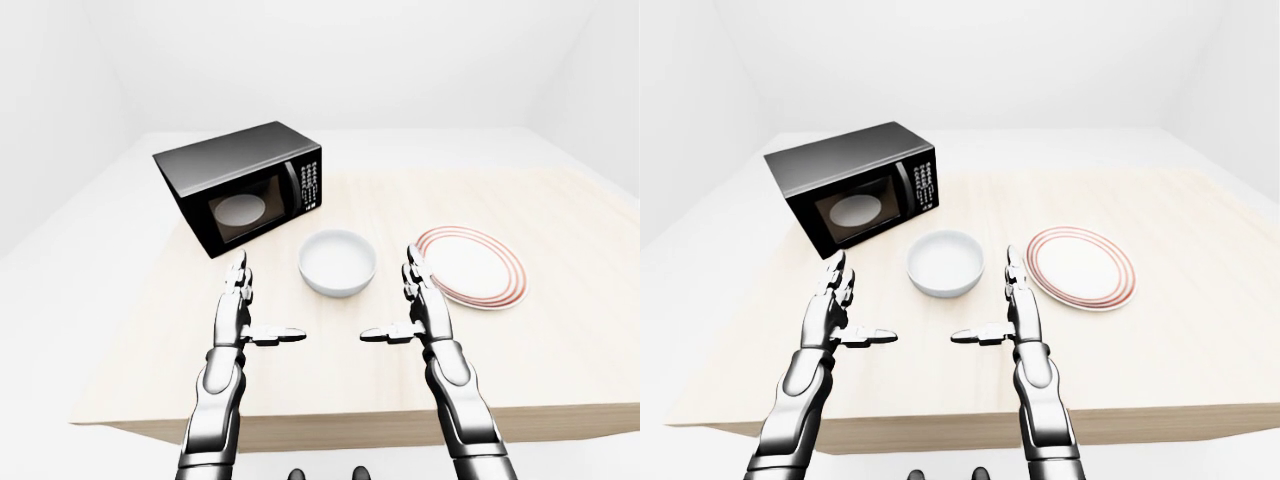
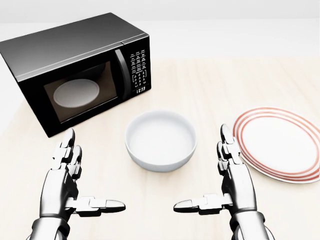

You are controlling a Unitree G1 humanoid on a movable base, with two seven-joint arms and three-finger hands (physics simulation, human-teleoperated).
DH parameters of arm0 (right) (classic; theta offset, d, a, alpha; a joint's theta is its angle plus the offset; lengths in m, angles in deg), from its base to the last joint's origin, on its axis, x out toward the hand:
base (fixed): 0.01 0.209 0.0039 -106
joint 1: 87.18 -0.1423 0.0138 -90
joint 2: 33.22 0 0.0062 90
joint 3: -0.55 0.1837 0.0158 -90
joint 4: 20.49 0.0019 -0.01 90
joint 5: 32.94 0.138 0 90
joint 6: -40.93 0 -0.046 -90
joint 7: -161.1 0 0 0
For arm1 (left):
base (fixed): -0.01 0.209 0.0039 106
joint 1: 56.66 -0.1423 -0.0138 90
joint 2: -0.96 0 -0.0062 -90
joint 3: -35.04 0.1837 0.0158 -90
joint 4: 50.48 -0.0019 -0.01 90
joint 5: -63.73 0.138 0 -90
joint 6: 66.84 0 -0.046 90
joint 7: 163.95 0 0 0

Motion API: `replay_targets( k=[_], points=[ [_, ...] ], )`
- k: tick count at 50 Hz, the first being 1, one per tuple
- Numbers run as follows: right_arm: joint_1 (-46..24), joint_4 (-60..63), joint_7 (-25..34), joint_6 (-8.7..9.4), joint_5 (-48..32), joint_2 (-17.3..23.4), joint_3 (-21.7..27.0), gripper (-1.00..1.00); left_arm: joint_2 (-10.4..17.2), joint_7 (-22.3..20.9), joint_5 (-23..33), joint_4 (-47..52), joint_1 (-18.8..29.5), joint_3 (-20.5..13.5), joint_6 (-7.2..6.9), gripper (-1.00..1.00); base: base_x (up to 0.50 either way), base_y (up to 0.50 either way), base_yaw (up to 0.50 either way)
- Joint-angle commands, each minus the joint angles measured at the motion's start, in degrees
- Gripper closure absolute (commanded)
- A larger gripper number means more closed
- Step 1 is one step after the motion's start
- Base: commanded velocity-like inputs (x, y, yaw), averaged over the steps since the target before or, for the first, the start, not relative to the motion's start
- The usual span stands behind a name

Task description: Pick up the white bowl and put it on the plate.

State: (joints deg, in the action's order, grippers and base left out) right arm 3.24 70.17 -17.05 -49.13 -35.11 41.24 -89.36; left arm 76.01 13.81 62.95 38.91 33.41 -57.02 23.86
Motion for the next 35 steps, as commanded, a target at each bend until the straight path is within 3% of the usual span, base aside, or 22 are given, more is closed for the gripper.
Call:
replay_targets(
  k=[1,19,27,35],
  points=[
    [-0.11,-0.23,-0.09,-0.17,-0.04,-0.04,-0.02,-1.0,0.0,0.0,0.0,0.0,0.0,0.0,0.01,-1.0,0.22,0.0,0.0],
    [-0.52,0.25,-0.47,0.27,-1.97,0.42,-0.07,-1.0,-0.01,0.0,-0.03,0.01,-0.01,0.0,-0.04,-1.0,0.14,0.0,0.0],
    [-2.19,0.83,-0.33,1.52,-6.91,1.8,0.78,-1.0,0.0,0.01,0.0,0.01,0.0,0.0,0.0,-1.0,0.0,0.0,0.0],
    [-4.0,2.55,1.26,3.86,-11.15,3.13,1.82,-1.0,0.0,-0.01,0.0,0.01,0.0,0.0,-0.01,-1.0,0.0,0.0,0.0]
  ],
)
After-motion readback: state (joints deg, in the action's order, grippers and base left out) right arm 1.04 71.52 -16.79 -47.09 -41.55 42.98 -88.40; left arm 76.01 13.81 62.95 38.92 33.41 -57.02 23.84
